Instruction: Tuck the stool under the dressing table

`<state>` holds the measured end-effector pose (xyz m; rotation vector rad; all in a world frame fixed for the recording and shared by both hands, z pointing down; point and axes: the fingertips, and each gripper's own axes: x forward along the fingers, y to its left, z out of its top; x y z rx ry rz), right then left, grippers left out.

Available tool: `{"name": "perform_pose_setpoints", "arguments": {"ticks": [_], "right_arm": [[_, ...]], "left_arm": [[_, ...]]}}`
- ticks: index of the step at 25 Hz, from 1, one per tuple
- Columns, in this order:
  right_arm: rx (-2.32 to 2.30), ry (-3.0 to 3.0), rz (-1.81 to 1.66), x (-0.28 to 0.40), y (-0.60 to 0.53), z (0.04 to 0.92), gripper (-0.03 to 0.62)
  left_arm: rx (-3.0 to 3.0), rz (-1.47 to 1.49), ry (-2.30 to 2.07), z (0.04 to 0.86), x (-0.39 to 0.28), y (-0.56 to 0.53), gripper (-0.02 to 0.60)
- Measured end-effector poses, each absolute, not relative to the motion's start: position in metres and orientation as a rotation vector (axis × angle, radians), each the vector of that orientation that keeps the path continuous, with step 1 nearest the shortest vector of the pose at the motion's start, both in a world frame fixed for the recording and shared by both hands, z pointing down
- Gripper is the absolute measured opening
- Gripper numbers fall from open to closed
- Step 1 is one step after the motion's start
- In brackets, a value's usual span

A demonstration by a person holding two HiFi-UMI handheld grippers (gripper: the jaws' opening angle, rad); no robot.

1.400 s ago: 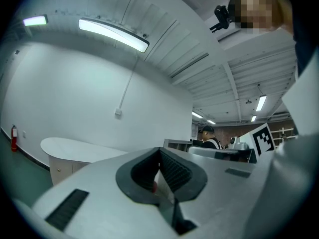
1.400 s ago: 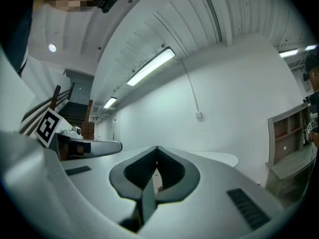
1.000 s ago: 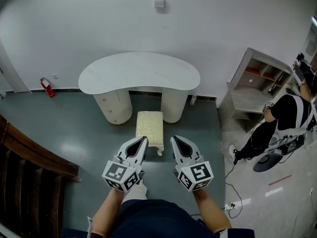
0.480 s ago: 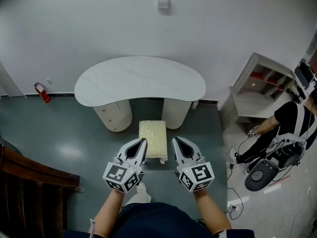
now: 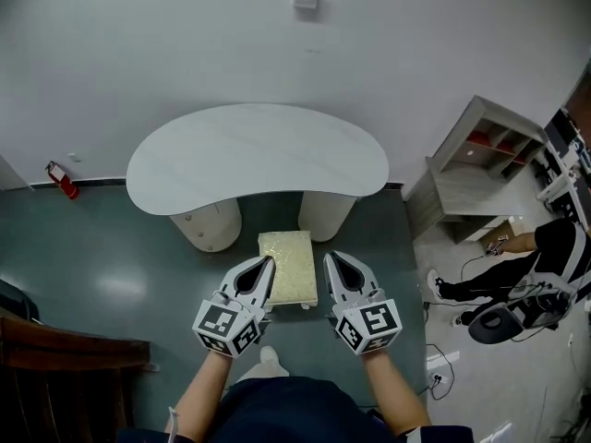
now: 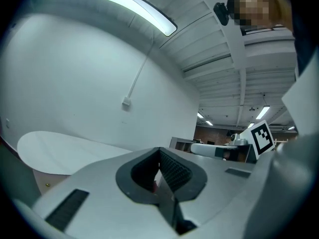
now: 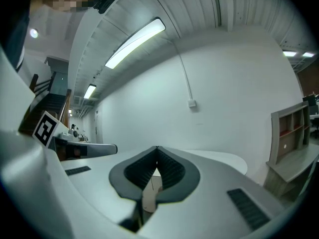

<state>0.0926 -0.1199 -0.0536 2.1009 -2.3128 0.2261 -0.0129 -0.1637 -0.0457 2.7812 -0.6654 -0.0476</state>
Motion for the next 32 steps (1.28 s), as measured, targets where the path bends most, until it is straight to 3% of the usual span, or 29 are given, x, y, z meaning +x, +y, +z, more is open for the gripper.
{"name": "perform_pose_setpoints", "arguments": {"ticks": [19,32], "right_arm": [[2.084,-2.273,0.238,0.095,-0.188,-0.043,0.015],[1.959,-2.384,0.288,0.138,-0.165,-0.017,0.015]], "left_arm": [[2.796,-0.007,-0.601,-0.033,0.003,-0.224,0.009],[2.766,0.062,-0.75,-0.01,0.043,-0.188,0.009]]}}
